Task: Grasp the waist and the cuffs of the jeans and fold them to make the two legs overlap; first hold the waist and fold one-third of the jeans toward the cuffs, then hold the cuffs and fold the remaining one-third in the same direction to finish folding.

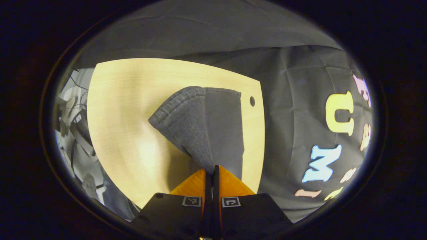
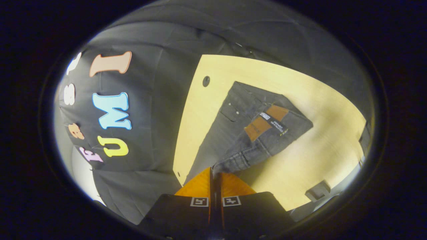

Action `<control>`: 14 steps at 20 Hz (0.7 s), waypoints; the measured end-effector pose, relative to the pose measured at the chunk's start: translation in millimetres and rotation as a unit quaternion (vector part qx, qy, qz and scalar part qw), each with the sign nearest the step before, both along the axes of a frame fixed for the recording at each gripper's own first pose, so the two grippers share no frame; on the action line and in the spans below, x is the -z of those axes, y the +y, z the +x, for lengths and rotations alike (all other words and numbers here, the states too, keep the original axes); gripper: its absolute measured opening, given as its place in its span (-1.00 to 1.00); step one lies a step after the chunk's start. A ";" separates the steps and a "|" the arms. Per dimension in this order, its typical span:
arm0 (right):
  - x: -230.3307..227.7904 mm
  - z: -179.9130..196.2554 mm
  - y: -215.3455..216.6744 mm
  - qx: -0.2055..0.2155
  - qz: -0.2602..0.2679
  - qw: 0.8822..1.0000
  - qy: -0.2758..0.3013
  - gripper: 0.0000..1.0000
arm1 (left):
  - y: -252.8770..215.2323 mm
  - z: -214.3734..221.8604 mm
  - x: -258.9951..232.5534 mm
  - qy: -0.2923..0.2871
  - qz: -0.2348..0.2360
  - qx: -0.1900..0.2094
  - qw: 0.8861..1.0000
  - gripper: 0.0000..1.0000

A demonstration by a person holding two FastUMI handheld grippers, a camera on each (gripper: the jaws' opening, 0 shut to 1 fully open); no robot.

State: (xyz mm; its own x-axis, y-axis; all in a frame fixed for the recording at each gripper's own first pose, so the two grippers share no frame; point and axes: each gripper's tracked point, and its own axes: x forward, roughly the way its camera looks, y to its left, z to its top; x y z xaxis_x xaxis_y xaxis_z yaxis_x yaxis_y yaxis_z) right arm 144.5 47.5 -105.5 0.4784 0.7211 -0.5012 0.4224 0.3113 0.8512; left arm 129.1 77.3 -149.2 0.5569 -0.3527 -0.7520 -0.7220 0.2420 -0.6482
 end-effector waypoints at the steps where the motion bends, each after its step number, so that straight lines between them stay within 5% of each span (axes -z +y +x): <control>1: -4.3 11.2 4.2 0.000 0.008 1.000 0.006 -1.00 | 2.5 10.0 -2.6 0.007 -0.003 -0.005 1.000 -0.84; 6: -6.6 75.9 27.6 0.005 0.025 0.999 0.021 -1.00 | 1.4 71.9 2.1 0.008 -0.014 0.000 1.000 -0.84; 14: 58.8 142.6 55.3 0.044 -0.025 0.999 -0.003 -1.00 | -37.8 172.4 57.1 -0.050 0.034 0.083 0.995 -0.84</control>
State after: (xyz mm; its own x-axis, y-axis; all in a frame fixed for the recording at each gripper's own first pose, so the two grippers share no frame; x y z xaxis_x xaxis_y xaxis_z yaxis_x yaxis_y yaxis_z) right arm 287.1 102.9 -164.3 0.5419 0.6499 -0.5329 0.4455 0.3155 0.8378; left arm 301.5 39.5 -206.4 0.5694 -0.3956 -0.7206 -0.6008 0.3981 -0.6932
